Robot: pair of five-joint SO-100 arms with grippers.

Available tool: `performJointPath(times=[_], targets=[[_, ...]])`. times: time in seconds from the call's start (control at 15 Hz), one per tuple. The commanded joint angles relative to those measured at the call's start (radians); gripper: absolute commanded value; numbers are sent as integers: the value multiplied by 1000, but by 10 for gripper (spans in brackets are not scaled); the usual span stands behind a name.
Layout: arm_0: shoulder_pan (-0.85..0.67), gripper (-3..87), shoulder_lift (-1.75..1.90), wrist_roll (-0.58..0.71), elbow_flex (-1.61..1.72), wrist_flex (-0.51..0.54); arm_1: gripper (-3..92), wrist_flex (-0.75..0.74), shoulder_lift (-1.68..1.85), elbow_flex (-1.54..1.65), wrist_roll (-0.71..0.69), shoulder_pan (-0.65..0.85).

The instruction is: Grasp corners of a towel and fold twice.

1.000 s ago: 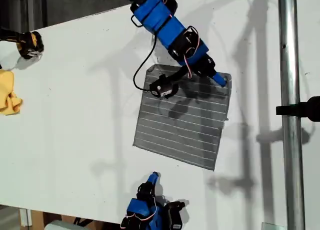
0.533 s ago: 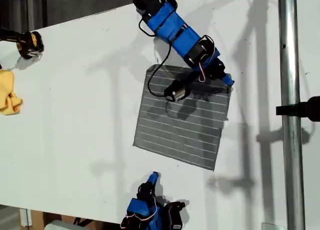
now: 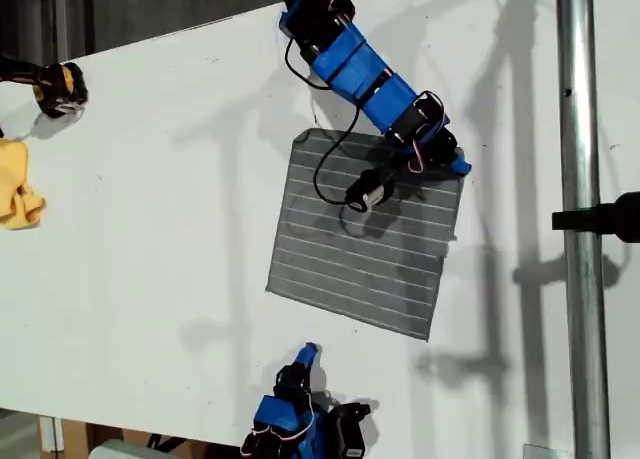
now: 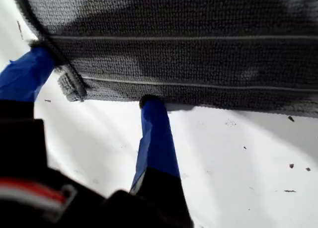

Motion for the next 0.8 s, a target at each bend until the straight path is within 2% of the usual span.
performJointPath(times=[0.0,0.07,0.27,0.53,0.73], targets=[[0,-16,5,3,3,-18,305,-37,-44,-48,14,29],[0,-16,5,3,3,-18,262,-38,-66,-51,21,37],[0,-16,5,2,3,-18,8,-11,-80,-43,60,63],[-3,-16,5,3,0,-31,-2,14,-72,-34,49,63],[69,-17,-118,-86,-143,-51,-2,21,-63,-26,44,63]])
